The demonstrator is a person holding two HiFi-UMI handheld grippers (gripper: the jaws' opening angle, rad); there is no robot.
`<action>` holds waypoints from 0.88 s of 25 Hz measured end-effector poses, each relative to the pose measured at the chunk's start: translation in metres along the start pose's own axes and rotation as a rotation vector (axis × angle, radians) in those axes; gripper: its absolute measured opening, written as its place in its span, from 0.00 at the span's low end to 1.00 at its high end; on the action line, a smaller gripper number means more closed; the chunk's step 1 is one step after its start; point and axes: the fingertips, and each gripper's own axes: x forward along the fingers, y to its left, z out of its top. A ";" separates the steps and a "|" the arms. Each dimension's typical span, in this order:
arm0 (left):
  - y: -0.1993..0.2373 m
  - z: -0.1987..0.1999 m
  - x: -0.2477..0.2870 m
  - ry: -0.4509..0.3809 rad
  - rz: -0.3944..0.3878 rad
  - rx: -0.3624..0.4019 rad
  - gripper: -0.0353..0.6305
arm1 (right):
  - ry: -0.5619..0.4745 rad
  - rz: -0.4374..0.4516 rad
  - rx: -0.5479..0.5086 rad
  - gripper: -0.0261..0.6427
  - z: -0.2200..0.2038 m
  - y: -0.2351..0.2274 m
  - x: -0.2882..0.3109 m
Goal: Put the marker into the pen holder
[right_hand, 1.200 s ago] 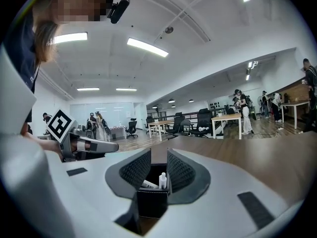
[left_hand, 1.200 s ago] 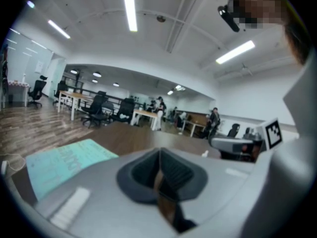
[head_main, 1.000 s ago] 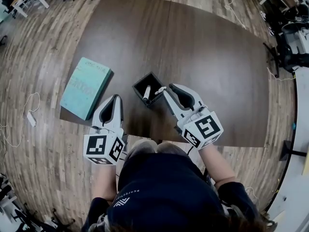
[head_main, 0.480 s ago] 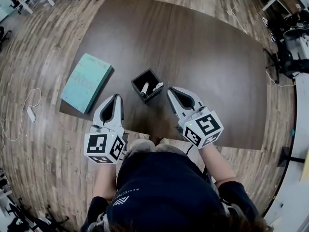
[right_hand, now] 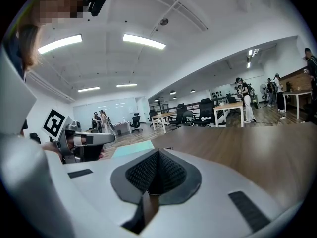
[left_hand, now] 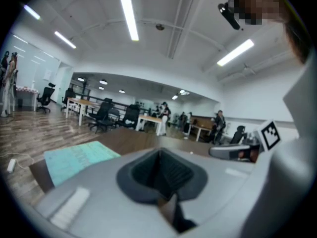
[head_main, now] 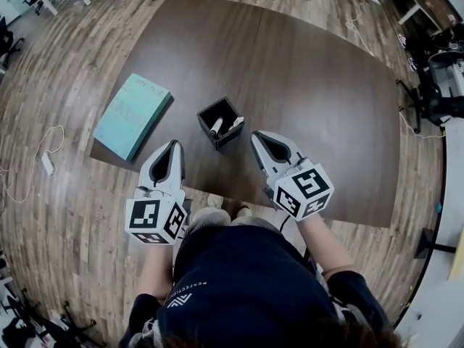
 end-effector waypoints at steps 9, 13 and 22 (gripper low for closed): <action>-0.010 -0.002 -0.009 0.000 0.001 0.018 0.07 | 0.000 0.000 -0.005 0.04 -0.003 0.001 -0.012; -0.013 -0.001 -0.012 -0.001 0.004 0.019 0.07 | -0.001 0.005 -0.007 0.04 -0.001 0.004 -0.016; -0.015 -0.005 -0.017 0.001 0.004 0.021 0.07 | 0.004 0.013 -0.010 0.04 -0.004 0.007 -0.017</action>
